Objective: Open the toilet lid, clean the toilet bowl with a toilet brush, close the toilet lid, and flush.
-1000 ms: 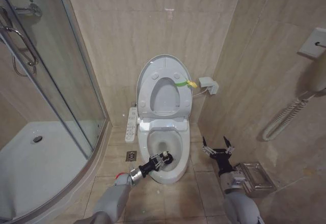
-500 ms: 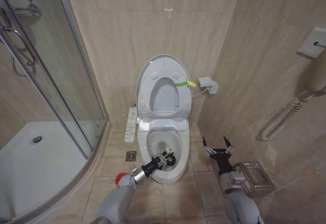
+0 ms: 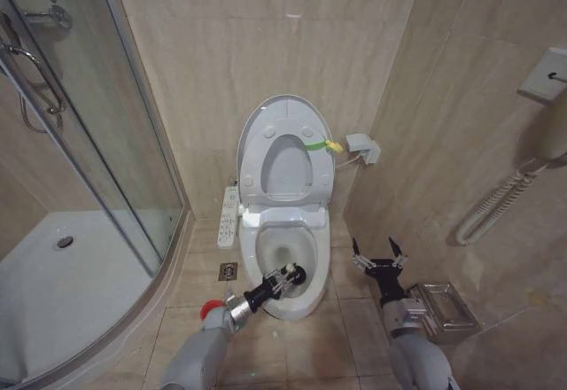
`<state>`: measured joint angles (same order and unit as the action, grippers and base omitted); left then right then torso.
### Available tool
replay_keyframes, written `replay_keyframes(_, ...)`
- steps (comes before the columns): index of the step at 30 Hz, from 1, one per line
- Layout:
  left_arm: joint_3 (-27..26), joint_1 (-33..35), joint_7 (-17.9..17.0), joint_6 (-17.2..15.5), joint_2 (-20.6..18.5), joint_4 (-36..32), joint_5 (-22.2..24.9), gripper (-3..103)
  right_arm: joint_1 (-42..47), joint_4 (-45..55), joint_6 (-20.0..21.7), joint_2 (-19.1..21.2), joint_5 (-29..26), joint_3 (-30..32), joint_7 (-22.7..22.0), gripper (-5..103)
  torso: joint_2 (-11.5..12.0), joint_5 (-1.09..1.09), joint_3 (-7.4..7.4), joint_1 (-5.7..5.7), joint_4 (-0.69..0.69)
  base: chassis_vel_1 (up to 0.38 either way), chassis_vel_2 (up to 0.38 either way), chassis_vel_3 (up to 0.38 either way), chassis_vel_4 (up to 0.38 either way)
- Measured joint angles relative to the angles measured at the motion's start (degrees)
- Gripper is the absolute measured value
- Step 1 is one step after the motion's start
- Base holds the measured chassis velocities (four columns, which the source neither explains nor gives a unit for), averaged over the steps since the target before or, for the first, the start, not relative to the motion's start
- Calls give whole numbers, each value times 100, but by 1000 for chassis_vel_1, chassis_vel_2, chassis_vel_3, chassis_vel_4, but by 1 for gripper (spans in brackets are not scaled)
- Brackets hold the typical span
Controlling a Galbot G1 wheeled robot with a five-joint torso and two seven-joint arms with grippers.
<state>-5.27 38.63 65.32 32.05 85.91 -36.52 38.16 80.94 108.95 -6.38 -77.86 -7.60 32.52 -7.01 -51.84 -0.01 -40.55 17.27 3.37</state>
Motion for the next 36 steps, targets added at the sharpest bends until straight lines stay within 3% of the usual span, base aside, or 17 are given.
replay_keyframes(11, -9, -227, -213, 104, 66, 259, -82, 24, 0, 0, 0, 0, 0, 0, 1, 100, 0, 0, 0, 0, -2, 0, 0, 0, 0)
replay_keyframes(19, -53, -656, -352, 119, 187, 893, -2, 21, 0, 0, 0, 0, 0, 0, 1, 100, 0, 2, 1, 0, -2, 0, 0, 0, 0)
replay_keyframes(24, -104, -732, -483, 173, 291, 1157, -193, 21, 0, 0, 0, 0, 0, 0, 1, 100, -1, 2, 1, 0, -2, 0, 0, 0, 0)
replay_keyframes(27, -118, -713, -730, 199, 330, 1281, -364, 20, 0, 0, 0, 0, 0, 0, 0, 100, -1, 2, 2, -1, -3, 0, 0, 0, 0)
replay_keyframes(33, -98, -615, -740, 187, 284, 1079, -282, 20, 0, 0, 0, 0, 0, 0, 0, 100, -1, 0, 1, -1, -3, 0, 0, 0, 0)
replay_keyframes(36, -37, -546, -636, 121, 217, 639, -142, 20, 0, 0, 0, 0, 0, 0, 1, 100, -1, 0, 1, -1, -1, 0, 0, 0, 0)
